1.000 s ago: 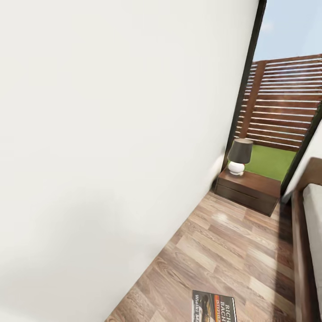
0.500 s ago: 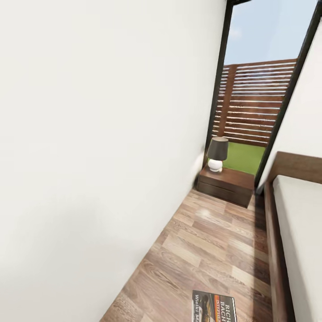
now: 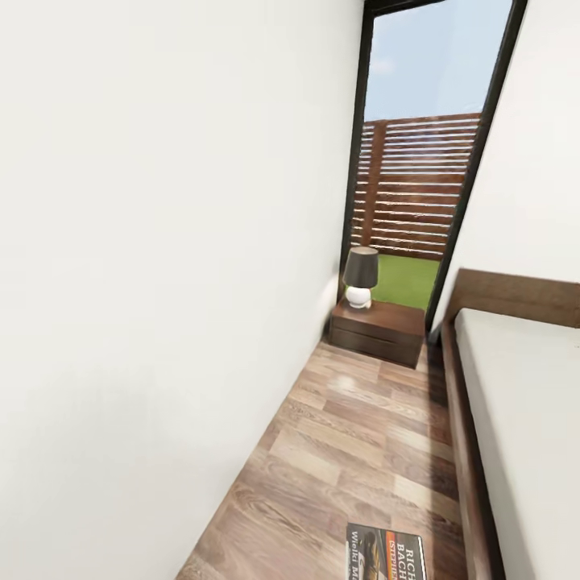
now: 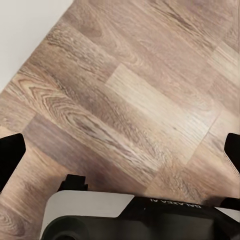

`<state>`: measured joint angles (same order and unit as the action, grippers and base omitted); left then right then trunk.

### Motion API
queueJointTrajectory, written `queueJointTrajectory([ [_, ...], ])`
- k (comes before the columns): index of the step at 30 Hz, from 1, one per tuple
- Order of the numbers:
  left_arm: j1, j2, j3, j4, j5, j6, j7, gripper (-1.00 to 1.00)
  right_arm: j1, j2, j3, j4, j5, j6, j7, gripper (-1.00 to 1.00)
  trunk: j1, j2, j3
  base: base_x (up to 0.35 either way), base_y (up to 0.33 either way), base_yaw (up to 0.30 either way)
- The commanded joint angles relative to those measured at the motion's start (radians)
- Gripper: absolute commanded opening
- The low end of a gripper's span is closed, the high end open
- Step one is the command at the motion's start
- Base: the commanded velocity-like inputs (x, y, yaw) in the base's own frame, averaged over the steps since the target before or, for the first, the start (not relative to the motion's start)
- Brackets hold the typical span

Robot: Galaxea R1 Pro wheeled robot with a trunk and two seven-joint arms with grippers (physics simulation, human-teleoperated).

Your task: In the bedroom, move the book from the bed onto either nightstand, and place the two sandals side by side next to the bed.

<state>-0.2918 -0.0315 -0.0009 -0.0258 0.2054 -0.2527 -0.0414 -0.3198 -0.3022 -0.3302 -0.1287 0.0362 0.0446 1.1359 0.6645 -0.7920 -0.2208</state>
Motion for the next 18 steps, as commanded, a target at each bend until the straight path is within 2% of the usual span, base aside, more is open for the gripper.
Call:
queueJointTrajectory([
  [1, -0.001, 0.000, -0.001, 0.001, 0.009, -0.004, -0.004, 1.00, -0.001, 0.000, -0.009, 0.000, 0.002, 0.005, 0.004, -1.00, 0.001, -0.001, -0.001, 0.318, 0.000, -0.040],
  [6, -0.001, 0.000, 0.001, 0.001, 0.010, -0.005, -0.004, 1.00, -0.001, 0.000, -0.009, -0.001, 0.002, 0.005, 0.004, -1.00, 0.001, -0.001, -0.001, 0.277, 0.000, -0.013],
  [11, -0.001, 0.002, 0.002, 0.001, 0.011, -0.006, -0.004, 1.00, -0.001, 0.000, -0.009, 0.000, 0.002, 0.005, 0.004, -1.00, 0.001, -0.001, -0.001, 0.049, 0.000, -0.111],
  [18, -0.001, 0.002, 0.002, 0.001, 0.011, -0.008, -0.005, 1.00, -0.001, 0.000, -0.009, -0.001, 0.002, 0.005, 0.004, -1.00, 0.001, -0.001, 0.003, 0.005, 0.000, -0.235],
])
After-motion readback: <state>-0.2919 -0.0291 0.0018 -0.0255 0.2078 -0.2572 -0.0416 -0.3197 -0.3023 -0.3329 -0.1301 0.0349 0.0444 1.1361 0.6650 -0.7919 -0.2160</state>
